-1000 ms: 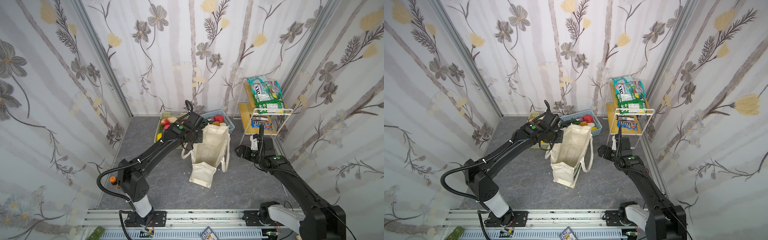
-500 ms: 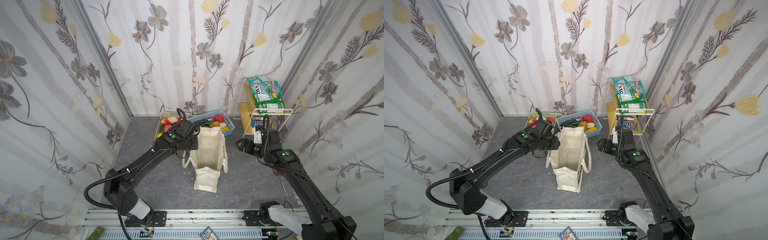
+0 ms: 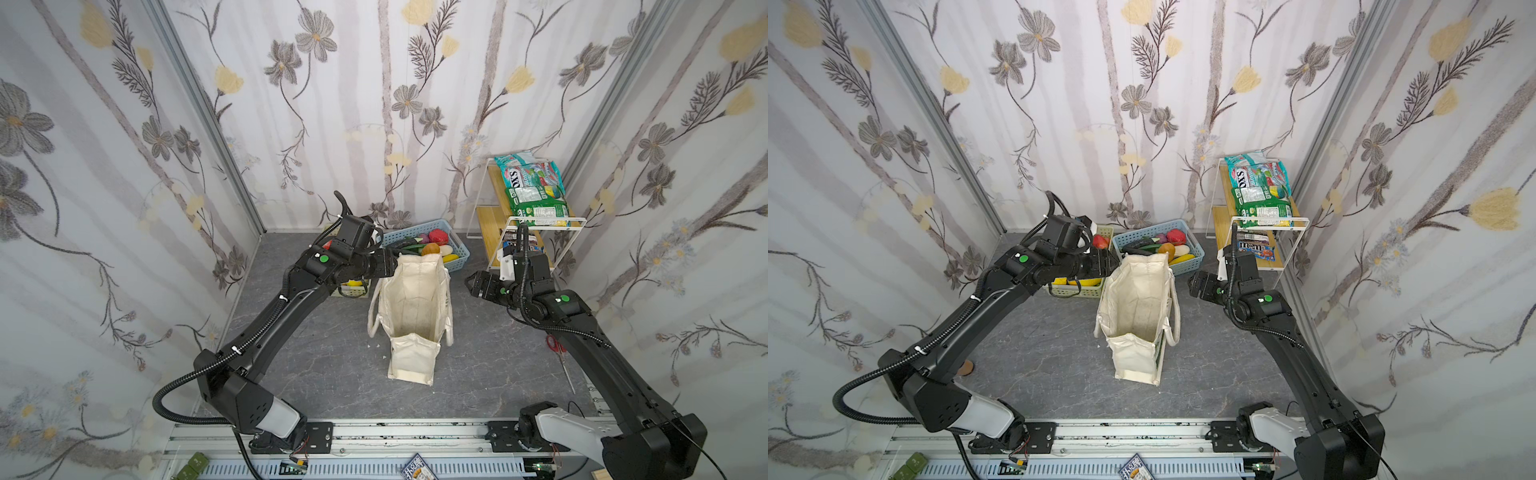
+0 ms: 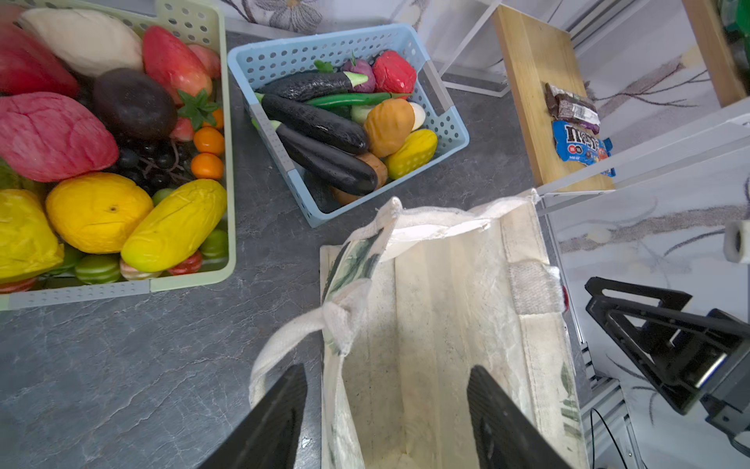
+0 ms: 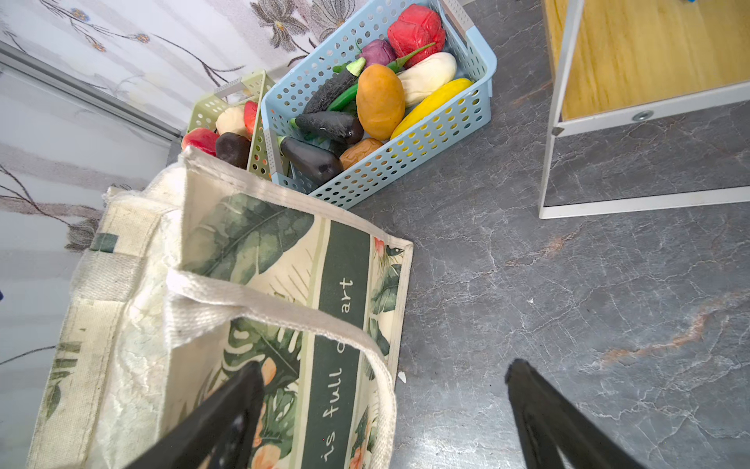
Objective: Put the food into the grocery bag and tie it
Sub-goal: 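Release the bag handle and move the left gripper over the fruit basket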
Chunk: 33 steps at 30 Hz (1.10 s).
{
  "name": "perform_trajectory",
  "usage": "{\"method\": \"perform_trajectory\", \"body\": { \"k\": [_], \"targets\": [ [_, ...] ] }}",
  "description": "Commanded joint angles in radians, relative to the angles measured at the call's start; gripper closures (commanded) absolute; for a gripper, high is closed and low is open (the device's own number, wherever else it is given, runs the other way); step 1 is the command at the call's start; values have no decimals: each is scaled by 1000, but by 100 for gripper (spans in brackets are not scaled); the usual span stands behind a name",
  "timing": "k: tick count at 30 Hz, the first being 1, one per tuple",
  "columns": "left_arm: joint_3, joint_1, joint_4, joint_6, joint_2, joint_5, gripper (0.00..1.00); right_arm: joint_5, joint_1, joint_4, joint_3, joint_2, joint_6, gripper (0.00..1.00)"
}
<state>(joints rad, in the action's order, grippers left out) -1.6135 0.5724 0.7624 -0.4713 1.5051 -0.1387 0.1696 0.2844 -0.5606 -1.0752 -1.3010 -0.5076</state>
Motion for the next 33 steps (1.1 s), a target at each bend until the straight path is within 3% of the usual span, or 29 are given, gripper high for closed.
{"method": "perform_trajectory", "body": {
  "k": [1,4,17,21,33],
  "targets": [
    [-17,-13,35,14,14,120,34,-28,7,64,-3,-8,-6,7],
    [-15,-31,41,38,31,198,34,-30,11,77,-3,-15,-8,7],
    [84,-180,-40,105,60,335,32,-49,38,120,27,-29,7,7],
    [113,-252,-76,129,87,294,28,-49,38,123,34,-32,13,7],
    [109,-362,-135,246,217,332,16,-53,58,182,57,-35,-16,7]
  ]
}}
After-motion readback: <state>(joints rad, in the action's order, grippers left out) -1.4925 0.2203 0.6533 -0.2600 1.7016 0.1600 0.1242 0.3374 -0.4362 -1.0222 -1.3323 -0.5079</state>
